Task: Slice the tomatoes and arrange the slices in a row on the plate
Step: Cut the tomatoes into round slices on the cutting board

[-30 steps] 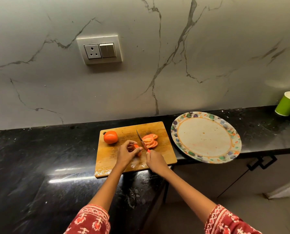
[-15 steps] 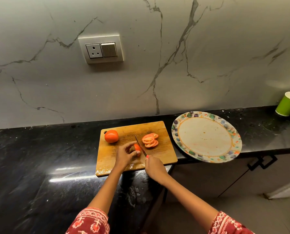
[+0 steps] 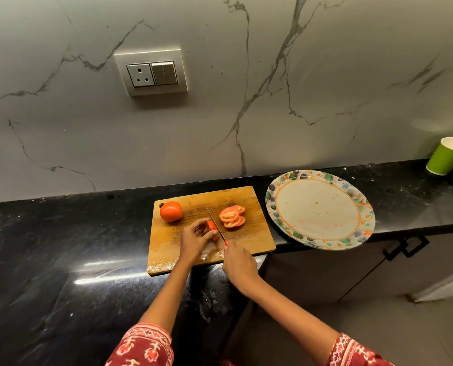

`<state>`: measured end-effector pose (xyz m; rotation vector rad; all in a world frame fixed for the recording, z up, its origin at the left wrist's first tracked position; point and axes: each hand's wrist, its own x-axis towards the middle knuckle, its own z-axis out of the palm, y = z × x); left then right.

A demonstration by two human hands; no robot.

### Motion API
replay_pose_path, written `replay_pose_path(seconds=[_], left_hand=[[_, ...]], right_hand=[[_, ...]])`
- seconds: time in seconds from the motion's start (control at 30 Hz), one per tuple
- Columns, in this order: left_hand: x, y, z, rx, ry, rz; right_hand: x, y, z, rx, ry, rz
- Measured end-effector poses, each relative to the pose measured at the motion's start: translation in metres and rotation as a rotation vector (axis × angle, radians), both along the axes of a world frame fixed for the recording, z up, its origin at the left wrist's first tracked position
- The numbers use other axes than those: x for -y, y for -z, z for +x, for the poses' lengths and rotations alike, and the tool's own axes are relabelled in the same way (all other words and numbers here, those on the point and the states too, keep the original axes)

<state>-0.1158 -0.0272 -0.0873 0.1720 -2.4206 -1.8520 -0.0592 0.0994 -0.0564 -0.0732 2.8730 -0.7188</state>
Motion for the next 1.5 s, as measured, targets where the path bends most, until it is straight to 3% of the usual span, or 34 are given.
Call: replay_pose_path(seconds=[1.5], left_hand=[[-0.004,0.003,0.004,-0.004,-0.043,-0.012]], right_hand=[[0.01,0.009,-0.017,0.049,-0.026,0.033]])
